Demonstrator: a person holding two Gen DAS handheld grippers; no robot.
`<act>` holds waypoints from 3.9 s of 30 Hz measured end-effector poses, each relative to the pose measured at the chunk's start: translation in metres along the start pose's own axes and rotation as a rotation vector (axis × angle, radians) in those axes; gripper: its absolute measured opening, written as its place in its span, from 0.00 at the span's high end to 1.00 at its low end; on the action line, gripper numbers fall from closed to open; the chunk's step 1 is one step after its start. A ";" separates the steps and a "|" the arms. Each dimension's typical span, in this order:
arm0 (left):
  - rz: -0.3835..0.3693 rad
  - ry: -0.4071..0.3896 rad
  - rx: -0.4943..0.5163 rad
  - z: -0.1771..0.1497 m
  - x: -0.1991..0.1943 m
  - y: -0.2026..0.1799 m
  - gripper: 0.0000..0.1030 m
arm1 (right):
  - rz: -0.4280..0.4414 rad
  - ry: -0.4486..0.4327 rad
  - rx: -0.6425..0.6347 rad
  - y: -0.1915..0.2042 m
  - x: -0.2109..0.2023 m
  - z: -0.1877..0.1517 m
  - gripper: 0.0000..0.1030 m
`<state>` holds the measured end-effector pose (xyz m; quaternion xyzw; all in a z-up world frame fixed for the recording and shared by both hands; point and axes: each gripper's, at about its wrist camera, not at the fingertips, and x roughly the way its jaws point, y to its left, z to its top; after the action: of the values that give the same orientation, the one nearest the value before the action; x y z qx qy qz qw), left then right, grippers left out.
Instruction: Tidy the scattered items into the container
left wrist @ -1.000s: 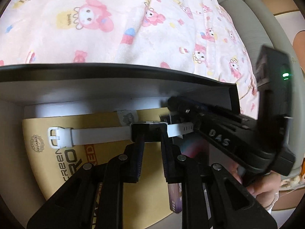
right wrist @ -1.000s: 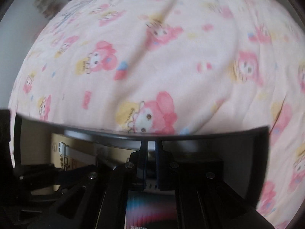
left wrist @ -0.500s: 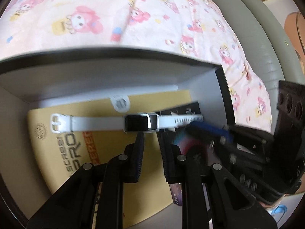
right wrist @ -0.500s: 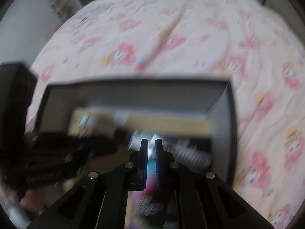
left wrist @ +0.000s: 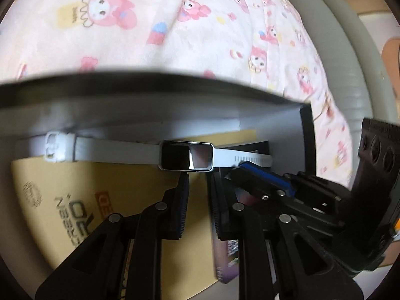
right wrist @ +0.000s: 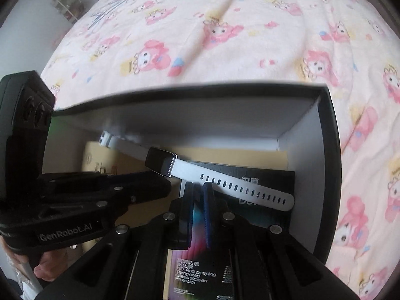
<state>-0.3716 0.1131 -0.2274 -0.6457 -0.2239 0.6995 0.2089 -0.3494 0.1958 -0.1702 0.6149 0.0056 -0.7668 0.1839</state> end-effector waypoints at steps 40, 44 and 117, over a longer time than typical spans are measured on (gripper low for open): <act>-0.005 0.013 0.017 -0.008 -0.062 0.085 0.85 | -0.020 0.018 0.043 -0.007 0.012 0.004 0.94; 0.007 0.015 0.037 -0.015 -0.069 0.089 0.86 | -0.004 0.057 0.005 -0.003 0.009 -0.022 0.94; 0.213 -0.495 0.199 -0.294 -0.273 -0.011 0.45 | 0.144 -0.374 -0.119 0.156 -0.164 -0.200 0.47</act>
<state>-0.0570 -0.0240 -0.0192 -0.4514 -0.1294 0.8724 0.1357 -0.0874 0.1428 -0.0296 0.4489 -0.0274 -0.8507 0.2722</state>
